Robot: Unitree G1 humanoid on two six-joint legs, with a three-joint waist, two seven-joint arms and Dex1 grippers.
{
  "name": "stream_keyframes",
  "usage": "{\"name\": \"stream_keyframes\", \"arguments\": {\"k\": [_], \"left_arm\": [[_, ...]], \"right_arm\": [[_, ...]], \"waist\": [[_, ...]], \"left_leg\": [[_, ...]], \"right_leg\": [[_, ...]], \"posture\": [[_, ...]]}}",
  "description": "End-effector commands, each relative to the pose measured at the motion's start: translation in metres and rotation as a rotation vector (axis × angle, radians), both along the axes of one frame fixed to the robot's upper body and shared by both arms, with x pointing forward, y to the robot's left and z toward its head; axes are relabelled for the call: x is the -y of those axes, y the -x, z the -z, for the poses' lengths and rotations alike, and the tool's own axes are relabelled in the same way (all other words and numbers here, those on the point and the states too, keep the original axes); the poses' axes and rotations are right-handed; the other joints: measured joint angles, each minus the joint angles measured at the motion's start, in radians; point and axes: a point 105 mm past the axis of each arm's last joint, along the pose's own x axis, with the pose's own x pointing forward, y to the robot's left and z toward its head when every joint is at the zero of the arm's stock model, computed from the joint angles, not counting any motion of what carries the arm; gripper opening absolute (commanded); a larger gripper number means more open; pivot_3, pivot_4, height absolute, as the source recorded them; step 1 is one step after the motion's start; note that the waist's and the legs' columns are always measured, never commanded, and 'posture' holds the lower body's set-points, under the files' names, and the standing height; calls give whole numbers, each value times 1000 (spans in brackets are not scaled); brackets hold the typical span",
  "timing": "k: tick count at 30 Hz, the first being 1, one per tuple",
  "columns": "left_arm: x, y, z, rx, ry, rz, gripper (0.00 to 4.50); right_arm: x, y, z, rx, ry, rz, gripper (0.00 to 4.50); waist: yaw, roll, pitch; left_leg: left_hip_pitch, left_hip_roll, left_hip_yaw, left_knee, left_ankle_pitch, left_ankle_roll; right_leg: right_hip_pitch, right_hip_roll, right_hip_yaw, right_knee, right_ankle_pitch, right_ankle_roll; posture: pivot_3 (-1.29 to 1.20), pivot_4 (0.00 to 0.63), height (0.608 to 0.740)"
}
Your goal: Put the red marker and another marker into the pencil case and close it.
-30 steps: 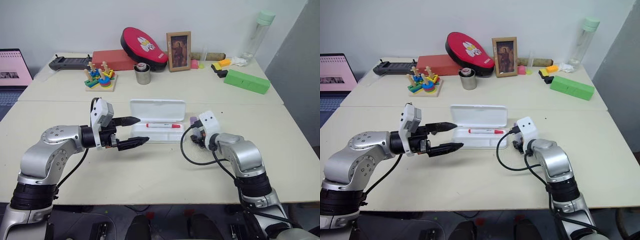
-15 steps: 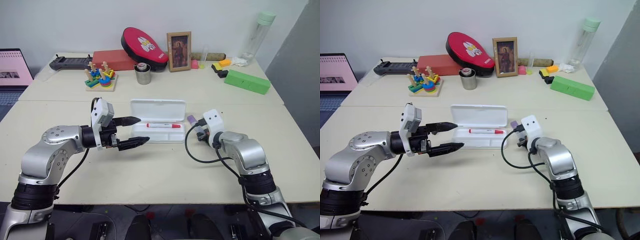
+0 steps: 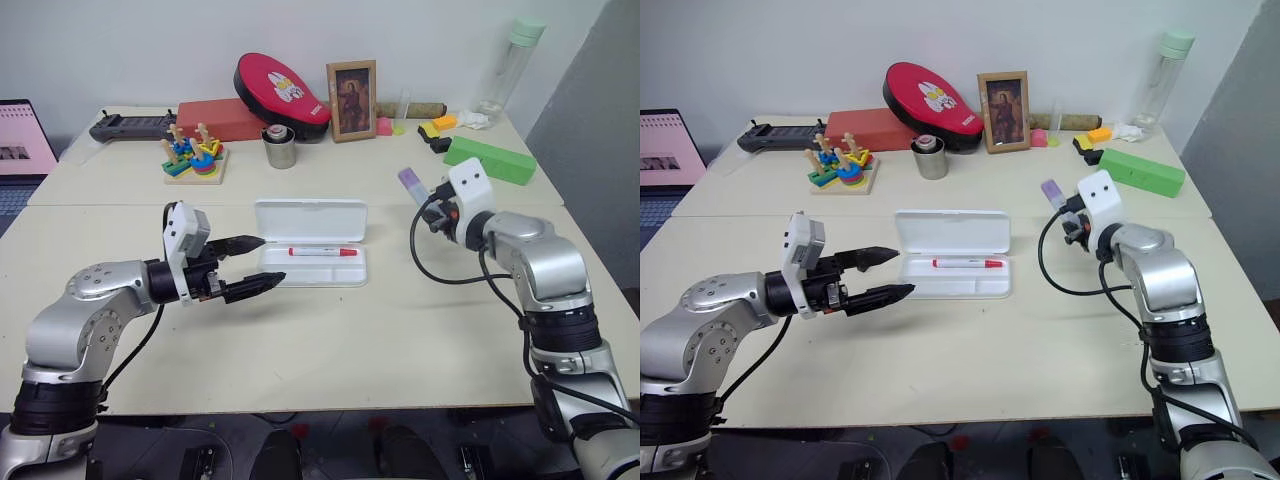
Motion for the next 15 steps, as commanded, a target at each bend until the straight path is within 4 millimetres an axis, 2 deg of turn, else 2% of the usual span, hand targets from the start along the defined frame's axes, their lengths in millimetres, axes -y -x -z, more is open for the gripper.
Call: {"name": "stream_keyframes", "arguments": {"k": [1,4,8,12,15], "left_arm": [[-17,7,-9,41,-16,-68,4500],[-29,15,-3,24,-25,-126,4500],[-45,28,4,1,-29,-205,4500],[-63,41,5,-4,-41,-292,4500],[-62,48,3,1,-36,-314,4500]], "right_arm": [[-59,29,-20,73,30,-361,1045],[-92,46,-9,20,97,-557,1045],[-124,55,9,-39,202,-710,1045],[-149,48,37,-109,359,-784,1045],[-162,38,47,-126,430,-801,1045]], "waist": [[-4,0,0],[-7,0,0],[-6,2,1],[10,1,0],[3,1,1]], "left_leg": [[0,0,0,0,0,0],[0,0,0,0,0,0],[0,0,0,0,0,0],[1,0,-1,1,0,-1],[2,1,0,1,0,-1]], "right_leg": [[0,0,0,0,0,0],[0,0,0,1,0,0],[-1,0,0,1,0,0],[-4,0,-2,1,0,0],[-4,0,-1,2,0,0]], "posture": [[0,150,740],[0,150,740],[0,150,740],[0,150,740],[0,150,740]]}}
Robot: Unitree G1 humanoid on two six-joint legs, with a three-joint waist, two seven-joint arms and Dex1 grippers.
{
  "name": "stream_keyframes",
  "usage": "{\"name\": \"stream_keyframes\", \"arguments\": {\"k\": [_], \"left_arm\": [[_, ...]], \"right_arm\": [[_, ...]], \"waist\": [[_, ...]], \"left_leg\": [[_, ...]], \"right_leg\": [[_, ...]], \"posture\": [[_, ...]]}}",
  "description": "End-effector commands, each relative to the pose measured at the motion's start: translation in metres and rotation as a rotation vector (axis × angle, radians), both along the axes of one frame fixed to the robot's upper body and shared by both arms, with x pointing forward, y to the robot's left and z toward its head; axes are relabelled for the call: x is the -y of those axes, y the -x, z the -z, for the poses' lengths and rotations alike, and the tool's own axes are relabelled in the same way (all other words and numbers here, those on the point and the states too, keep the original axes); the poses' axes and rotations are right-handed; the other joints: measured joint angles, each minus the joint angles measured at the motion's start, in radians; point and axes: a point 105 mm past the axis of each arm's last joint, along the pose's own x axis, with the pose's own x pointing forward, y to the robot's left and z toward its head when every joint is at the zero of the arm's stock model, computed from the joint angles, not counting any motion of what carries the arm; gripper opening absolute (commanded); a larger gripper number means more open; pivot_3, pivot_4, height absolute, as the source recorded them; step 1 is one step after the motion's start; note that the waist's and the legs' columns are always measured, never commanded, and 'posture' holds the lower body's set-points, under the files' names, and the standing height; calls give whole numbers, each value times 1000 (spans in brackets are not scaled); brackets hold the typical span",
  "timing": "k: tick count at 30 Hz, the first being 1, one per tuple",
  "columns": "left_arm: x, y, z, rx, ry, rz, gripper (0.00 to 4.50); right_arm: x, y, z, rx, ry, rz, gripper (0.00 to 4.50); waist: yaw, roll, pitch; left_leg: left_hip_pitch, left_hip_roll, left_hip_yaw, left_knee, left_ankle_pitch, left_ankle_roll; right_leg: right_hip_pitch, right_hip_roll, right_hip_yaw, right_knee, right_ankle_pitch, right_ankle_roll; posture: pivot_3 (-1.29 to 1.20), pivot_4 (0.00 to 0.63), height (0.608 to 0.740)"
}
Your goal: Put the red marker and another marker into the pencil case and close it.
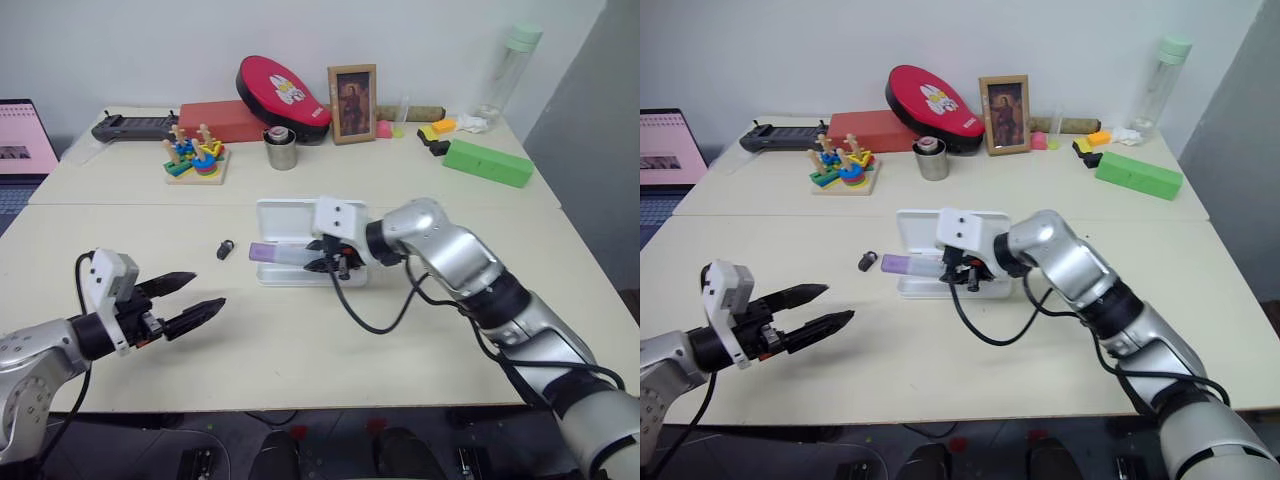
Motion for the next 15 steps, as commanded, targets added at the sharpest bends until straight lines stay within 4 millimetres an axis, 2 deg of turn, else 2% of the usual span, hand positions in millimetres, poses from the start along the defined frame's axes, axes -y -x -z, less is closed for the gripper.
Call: {"name": "stream_keyframes", "arguments": {"k": [1,8,15], "left_arm": [[4,7,-18,70,-10,-9,4500],[10,12,-16,69,4,-26,4500],[12,9,-18,80,8,-31,4500]], "right_arm": [[-13,-11,2,54,70,-44,1045],[-26,-24,12,85,134,-61,1045],[-22,-30,17,76,145,-55,1045]], "waist": [[-1,0,0],[7,0,0],[6,0,0]], "left_leg": [[0,0,0,0,0,0],[0,0,0,-1,0,0],[0,0,0,-1,0,0]], "right_leg": [[0,0,0,0,0,0],[0,0,0,0,0,0],[0,0,0,0,0,0]], "posture": [[0,150,740],[0,150,740],[0,150,740]]}}
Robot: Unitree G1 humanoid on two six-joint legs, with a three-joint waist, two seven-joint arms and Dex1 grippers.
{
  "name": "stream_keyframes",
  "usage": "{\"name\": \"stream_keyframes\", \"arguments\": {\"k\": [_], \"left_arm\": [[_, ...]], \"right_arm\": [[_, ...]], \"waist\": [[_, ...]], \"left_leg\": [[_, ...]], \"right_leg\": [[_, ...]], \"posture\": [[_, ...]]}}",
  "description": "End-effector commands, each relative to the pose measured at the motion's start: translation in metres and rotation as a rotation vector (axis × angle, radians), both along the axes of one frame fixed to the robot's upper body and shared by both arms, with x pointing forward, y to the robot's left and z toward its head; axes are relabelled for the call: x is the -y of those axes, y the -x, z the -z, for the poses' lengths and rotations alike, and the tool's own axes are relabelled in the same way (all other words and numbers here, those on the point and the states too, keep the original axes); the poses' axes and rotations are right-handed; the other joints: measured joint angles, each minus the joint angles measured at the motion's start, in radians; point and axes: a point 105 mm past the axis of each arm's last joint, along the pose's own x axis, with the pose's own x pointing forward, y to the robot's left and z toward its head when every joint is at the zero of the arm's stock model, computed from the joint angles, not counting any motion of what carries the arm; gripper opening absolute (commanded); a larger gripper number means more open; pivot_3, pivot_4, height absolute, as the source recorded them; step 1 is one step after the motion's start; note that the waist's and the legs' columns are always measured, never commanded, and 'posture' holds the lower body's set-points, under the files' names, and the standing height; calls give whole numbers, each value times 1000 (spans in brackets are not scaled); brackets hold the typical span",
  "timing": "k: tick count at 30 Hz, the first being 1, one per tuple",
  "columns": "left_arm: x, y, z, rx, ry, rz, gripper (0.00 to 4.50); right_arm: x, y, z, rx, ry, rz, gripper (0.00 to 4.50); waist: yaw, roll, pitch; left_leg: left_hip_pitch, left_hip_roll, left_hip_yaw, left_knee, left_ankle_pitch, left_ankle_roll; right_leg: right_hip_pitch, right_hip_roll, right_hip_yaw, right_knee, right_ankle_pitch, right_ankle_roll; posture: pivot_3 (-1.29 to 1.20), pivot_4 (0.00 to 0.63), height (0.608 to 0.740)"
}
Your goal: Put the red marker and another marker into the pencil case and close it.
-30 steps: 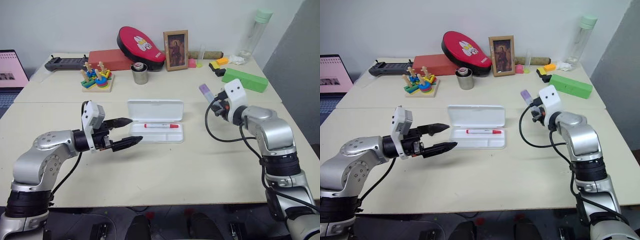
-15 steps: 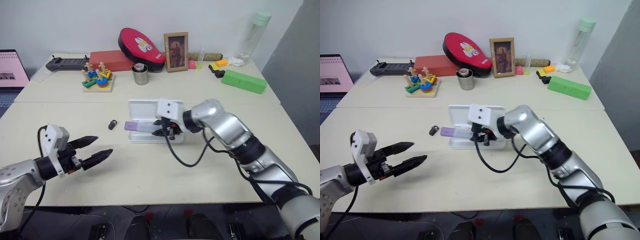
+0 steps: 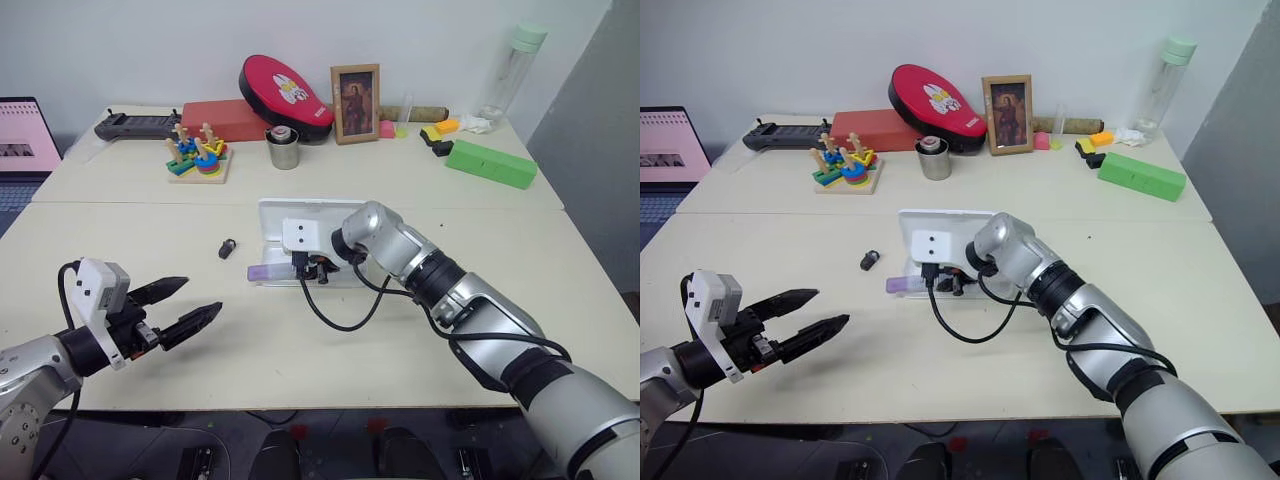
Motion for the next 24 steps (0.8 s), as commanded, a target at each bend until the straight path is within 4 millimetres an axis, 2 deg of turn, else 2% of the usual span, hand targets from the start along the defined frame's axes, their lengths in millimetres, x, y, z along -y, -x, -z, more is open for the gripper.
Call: {"name": "stream_keyframes", "arguments": {"k": [1,8,13,24], "left_arm": [[4,-1,-11,46,-2,13,4500],[5,-7,-14,59,-4,26,4500],[8,-10,-18,67,-5,44,4500],[11,-12,-18,71,-2,53,4500]], "right_arm": [[0,-5,-17,43,-17,-16,1045],[12,-14,-22,32,-34,29,1045],[21,-18,-17,22,-6,51,1045],[13,-10,-7,-10,18,34,1045]], "waist": [[0,0,0],[0,0,0],[-1,0,0],[-8,0,0]], "left_leg": [[0,0,0,0,0,0],[0,0,0,0,0,0],[0,0,0,0,0,0],[0,0,0,0,0,0]], "right_leg": [[0,0,0,0,0,0],[0,0,0,0,0,0],[0,0,0,0,0,0],[0,0,0,0,0,0]], "posture": [[0,150,740],[0,150,740],[0,150,740],[0,150,740]]}}
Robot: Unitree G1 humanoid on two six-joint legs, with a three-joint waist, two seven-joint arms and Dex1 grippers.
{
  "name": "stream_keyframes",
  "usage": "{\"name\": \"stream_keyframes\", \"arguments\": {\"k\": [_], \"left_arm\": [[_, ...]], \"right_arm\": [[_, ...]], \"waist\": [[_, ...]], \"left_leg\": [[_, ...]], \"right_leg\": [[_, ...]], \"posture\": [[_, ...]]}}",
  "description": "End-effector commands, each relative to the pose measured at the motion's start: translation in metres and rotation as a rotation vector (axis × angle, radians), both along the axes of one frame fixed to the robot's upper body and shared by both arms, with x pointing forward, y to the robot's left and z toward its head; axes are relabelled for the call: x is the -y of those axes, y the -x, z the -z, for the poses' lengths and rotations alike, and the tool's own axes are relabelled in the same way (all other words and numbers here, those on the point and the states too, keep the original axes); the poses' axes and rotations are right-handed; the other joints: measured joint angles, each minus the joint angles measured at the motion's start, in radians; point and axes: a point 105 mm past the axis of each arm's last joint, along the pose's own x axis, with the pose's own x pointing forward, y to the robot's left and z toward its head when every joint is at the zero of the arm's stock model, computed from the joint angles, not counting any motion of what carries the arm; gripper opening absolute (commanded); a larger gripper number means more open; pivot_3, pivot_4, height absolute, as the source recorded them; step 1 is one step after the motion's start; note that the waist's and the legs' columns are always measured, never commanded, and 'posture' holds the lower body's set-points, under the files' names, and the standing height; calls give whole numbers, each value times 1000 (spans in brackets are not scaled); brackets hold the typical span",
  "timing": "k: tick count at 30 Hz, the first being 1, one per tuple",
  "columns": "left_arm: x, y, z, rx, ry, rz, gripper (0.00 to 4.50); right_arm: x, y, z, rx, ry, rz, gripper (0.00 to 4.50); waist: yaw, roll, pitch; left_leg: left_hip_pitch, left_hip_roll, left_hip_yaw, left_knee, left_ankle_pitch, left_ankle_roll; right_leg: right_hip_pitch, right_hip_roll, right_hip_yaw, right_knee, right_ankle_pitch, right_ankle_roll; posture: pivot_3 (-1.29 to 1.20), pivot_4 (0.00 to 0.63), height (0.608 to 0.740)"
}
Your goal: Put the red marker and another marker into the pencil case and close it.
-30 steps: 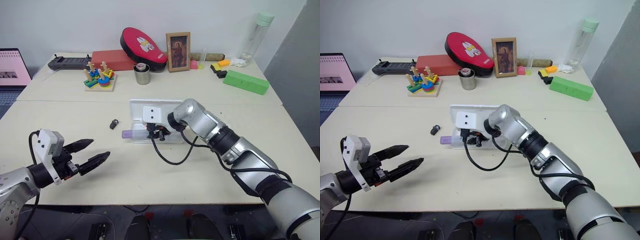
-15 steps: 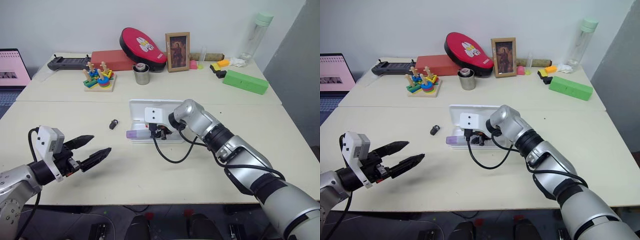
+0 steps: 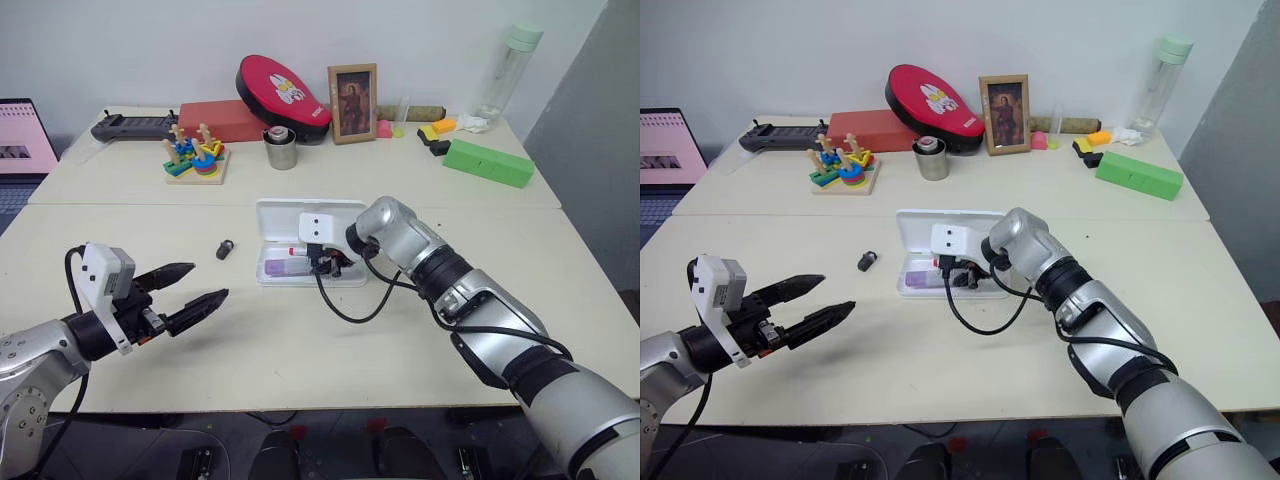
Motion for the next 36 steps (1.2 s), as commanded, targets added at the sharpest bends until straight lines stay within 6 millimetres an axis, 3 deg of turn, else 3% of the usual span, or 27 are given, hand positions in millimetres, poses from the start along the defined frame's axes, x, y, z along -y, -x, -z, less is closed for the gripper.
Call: {"name": "stream_keyframes", "arguments": {"k": [1,9,14,23,31,36], "left_arm": [[3,-1,-6,20,-6,14,4500],[4,-1,-5,20,-4,16,4500],[4,-2,-4,18,-4,19,4500],[5,-7,-5,19,-6,33,4500],[6,-13,-6,32,0,29,4500],[-11,-26,-5,52,-10,-94,4500]], "right_arm": [[-6,1,-9,21,-13,-18,1045],[-10,2,-8,23,-10,-26,1045],[-10,3,-9,27,-15,-30,2340],[-22,5,-48,72,-116,-61,4342],[-25,10,-79,126,-240,-103,4424],[-24,29,-95,96,-316,-160,4424]], "waist": [[0,0,0],[0,0,0],[0,0,0],[-1,0,0],[1,0,0],[2,0,0]], "left_leg": [[0,0,0,0,0,0],[0,0,0,0,0,0],[0,0,0,0,0,0],[0,0,0,0,0,0],[0,0,0,0,0,0],[0,0,0,0,0,0]], "right_leg": [[0,0,0,0,0,0],[0,0,0,0,0,0],[0,0,0,0,0,0],[0,0,0,0,0,0],[0,0,0,0,0,0],[0,0,0,0,0,0]], "posture": [[0,150,740],[0,150,740],[0,150,740],[0,150,740],[0,150,740],[0,150,740]]}}
